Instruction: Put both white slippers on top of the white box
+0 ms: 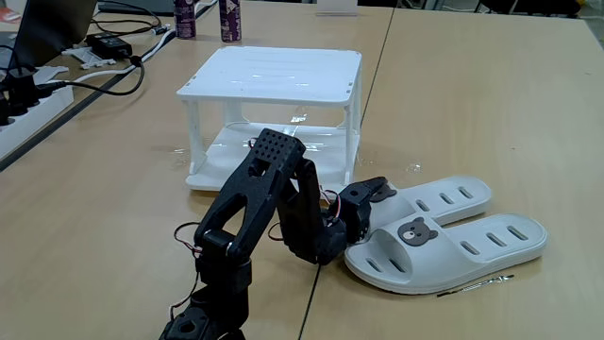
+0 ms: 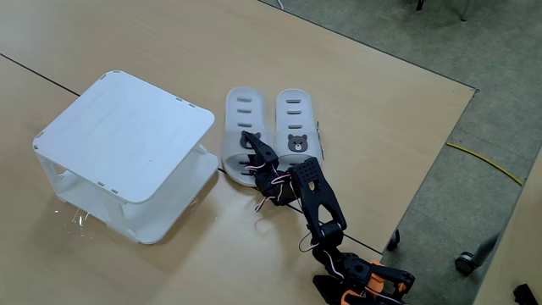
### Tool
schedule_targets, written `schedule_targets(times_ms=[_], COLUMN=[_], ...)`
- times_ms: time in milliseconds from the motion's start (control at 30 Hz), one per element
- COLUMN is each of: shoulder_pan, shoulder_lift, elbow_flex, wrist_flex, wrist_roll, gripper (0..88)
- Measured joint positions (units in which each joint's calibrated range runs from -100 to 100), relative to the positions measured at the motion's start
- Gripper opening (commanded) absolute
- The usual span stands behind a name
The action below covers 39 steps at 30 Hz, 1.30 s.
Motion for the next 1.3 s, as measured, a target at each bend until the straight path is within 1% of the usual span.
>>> schedule_targets(times_ms=[267, 333, 533, 767, 1133, 1300], shoulder_pan=[0.4, 0.4, 0.8, 1.0, 1.0, 0.9], shoulder_lift=[-0.1, -2.6, -17.5, -38.6, -60.0, -64.0], elbow_flex=[-2.0, -2.1, -2.0, -1.9, -1.8, -1.8], wrist_flex=[3.0, 7.5, 27.6, 41.4, 55.6, 56.7], wrist_roll=[0.0, 0.0, 0.0, 0.0, 0.0, 0.0], gripper=[0.8, 0.8, 0.8, 0.8, 0.8, 0.8])
